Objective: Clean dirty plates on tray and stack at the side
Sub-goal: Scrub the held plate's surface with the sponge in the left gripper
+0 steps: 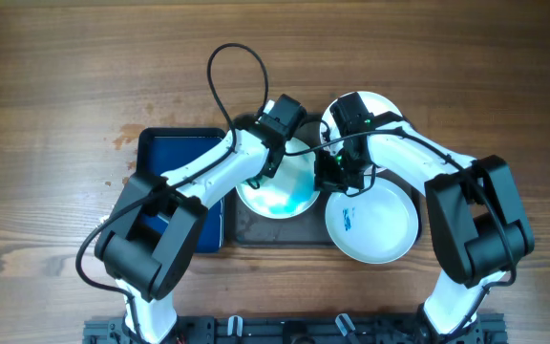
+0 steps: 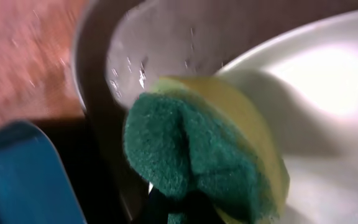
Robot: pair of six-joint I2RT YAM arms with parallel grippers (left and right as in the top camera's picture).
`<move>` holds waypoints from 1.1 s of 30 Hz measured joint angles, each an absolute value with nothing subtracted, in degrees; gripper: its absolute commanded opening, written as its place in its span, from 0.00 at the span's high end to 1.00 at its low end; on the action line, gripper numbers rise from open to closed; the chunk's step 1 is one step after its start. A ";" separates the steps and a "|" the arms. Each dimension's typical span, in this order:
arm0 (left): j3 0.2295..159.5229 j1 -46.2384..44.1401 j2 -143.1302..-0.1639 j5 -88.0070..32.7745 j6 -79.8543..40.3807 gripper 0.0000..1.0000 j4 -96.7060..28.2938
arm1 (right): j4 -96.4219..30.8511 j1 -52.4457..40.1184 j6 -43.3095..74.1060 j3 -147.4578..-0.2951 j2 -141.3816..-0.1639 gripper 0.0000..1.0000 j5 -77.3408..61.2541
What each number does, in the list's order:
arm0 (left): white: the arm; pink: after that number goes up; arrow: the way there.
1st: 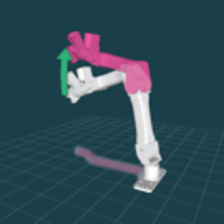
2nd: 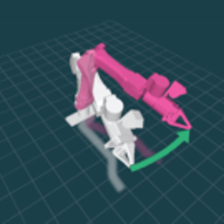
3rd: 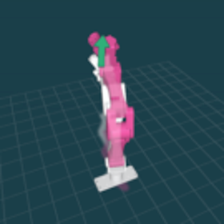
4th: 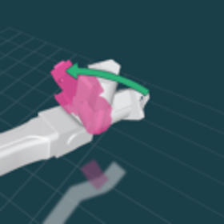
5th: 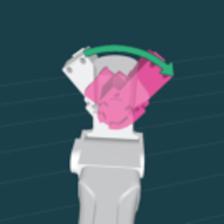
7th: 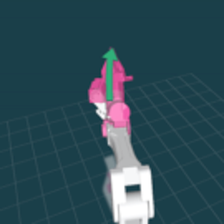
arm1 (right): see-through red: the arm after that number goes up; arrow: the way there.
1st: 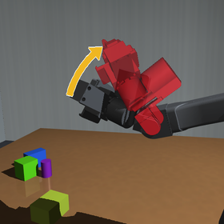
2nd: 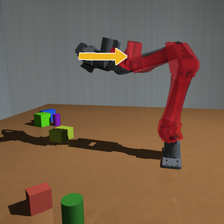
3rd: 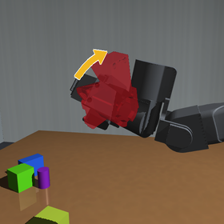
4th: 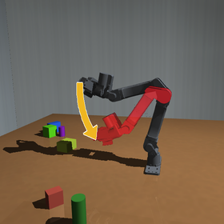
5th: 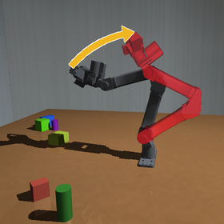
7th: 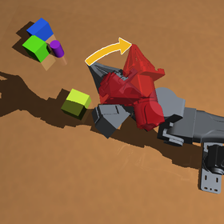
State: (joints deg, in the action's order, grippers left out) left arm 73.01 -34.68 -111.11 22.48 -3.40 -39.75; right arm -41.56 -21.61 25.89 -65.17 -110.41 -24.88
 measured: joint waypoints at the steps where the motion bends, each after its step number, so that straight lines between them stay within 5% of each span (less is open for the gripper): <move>1: 73.01 -34.81 -111.11 22.96 -2.61 0.96 -39.11 | -41.52 -21.61 25.91 -65.17 -110.41 0.96 -24.86; 18: 72.99 -43.83 -111.11 23.27 -0.30 0.96 -32.82 | -41.78 -21.21 25.85 -65.17 -110.41 0.96 -24.86; 33: 73.45 -32.82 -111.11 8.21 -0.78 0.96 -43.22 | -41.91 -21.61 25.43 -65.17 -110.41 0.96 -24.88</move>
State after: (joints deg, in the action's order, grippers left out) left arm 73.45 -32.82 -111.11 8.21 -0.78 -43.22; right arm -41.91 -21.61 25.43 -65.17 -110.41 -24.88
